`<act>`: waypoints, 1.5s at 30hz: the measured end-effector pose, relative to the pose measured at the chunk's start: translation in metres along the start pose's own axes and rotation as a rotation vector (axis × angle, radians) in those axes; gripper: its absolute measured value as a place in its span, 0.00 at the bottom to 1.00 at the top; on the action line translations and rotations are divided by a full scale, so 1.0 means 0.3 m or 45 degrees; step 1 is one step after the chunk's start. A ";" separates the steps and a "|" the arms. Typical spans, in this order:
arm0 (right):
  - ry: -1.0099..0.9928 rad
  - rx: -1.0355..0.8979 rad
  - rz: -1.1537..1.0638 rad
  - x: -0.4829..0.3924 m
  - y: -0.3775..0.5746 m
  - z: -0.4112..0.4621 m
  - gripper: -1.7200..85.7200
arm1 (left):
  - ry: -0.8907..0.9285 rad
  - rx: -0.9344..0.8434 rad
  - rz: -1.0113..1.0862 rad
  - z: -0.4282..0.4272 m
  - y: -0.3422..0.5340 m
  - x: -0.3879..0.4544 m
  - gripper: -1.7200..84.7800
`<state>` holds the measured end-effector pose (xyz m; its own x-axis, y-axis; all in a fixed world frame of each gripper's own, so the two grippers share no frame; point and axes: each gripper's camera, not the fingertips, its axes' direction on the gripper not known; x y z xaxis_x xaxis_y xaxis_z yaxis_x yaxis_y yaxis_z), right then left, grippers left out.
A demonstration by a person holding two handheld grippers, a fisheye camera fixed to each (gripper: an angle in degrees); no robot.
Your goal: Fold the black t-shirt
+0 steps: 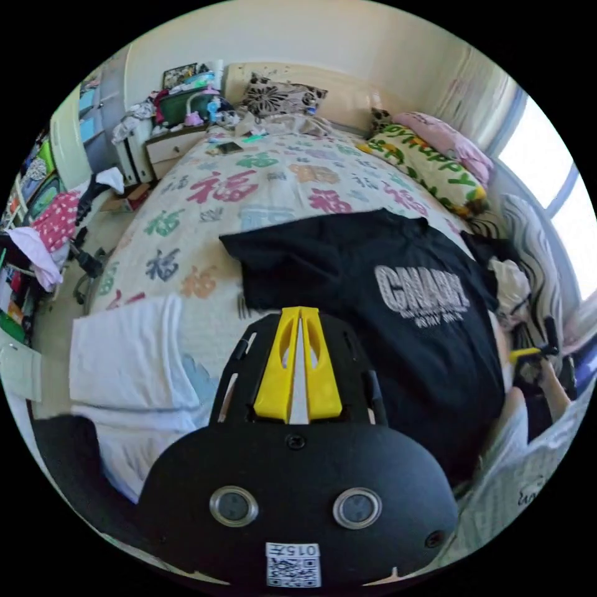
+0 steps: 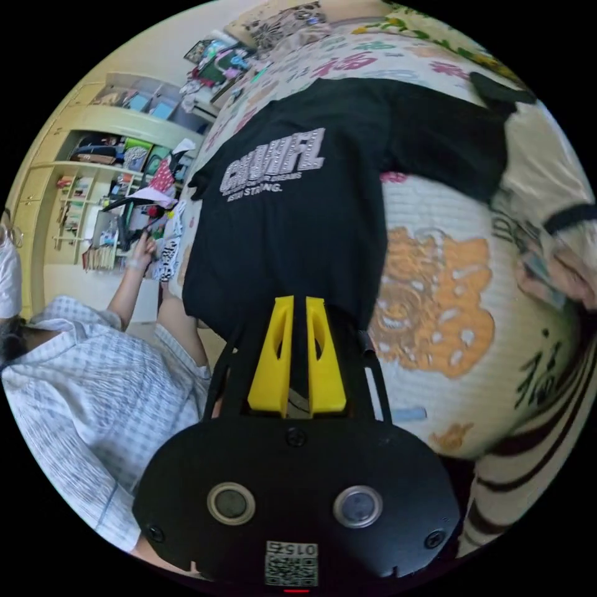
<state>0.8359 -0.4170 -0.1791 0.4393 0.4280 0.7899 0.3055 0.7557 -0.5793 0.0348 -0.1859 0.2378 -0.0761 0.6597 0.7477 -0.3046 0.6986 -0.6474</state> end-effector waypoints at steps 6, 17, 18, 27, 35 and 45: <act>0.224 -0.028 0.107 -0.032 0.243 0.010 0.09 | 0.265 -0.251 -0.103 -0.064 0.465 0.153 0.05; 0.271 -0.205 0.130 -0.041 0.313 0.191 0.09 | 0.050 -0.672 0.011 0.181 0.526 0.364 0.08; 0.256 -0.190 0.140 -0.040 0.321 0.187 0.09 | 0.038 -0.659 -0.011 0.184 0.530 0.367 0.07; 0.185 0.053 0.170 -0.089 0.474 0.096 0.02 | 0.105 -0.564 -0.061 0.084 0.585 0.396 0.01; 0.360 -0.112 0.058 -0.192 0.498 0.146 0.01 | -0.076 -0.615 0.069 0.082 0.595 0.485 0.02; 0.304 -0.060 0.184 -0.161 0.554 0.118 0.09 | 0.058 -0.643 -0.054 0.175 0.643 0.526 0.12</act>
<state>0.8353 -0.2946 -0.3063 0.6662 0.3966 0.6316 0.2614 0.6690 -0.6958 -0.0858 0.0382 0.2387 -0.0289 0.6313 0.7750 0.1916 0.7645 -0.6155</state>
